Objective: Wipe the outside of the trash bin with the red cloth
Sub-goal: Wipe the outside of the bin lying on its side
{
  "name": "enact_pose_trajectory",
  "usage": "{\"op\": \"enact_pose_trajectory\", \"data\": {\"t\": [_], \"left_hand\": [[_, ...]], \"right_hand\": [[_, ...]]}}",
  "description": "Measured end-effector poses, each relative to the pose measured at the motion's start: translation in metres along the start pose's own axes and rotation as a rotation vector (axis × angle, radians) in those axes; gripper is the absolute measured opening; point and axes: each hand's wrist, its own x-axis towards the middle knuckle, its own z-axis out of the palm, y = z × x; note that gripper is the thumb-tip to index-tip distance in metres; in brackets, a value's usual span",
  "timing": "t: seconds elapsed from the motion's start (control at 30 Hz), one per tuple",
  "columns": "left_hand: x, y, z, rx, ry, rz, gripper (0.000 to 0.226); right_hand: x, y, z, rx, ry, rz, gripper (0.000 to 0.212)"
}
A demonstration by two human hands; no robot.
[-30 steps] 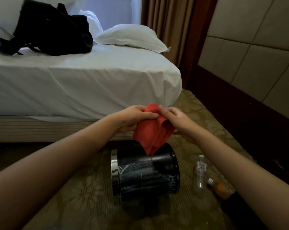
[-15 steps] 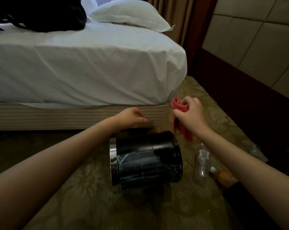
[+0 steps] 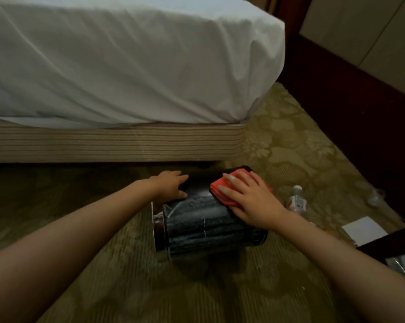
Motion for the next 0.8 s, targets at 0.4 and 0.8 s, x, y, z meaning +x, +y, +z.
{"op": "enact_pose_trajectory", "data": {"t": [0.4, 0.8], "left_hand": [[0.015, -0.030, -0.006, -0.331, -0.098, 0.080, 0.062], [0.016, -0.042, 0.000, -0.354, -0.094, 0.154, 0.062]], "right_hand": [[0.001, 0.031, 0.024, 0.154, 0.140, -0.060, 0.047], [0.022, 0.017, 0.019, 0.185, 0.214, -0.286, 0.054]]}}
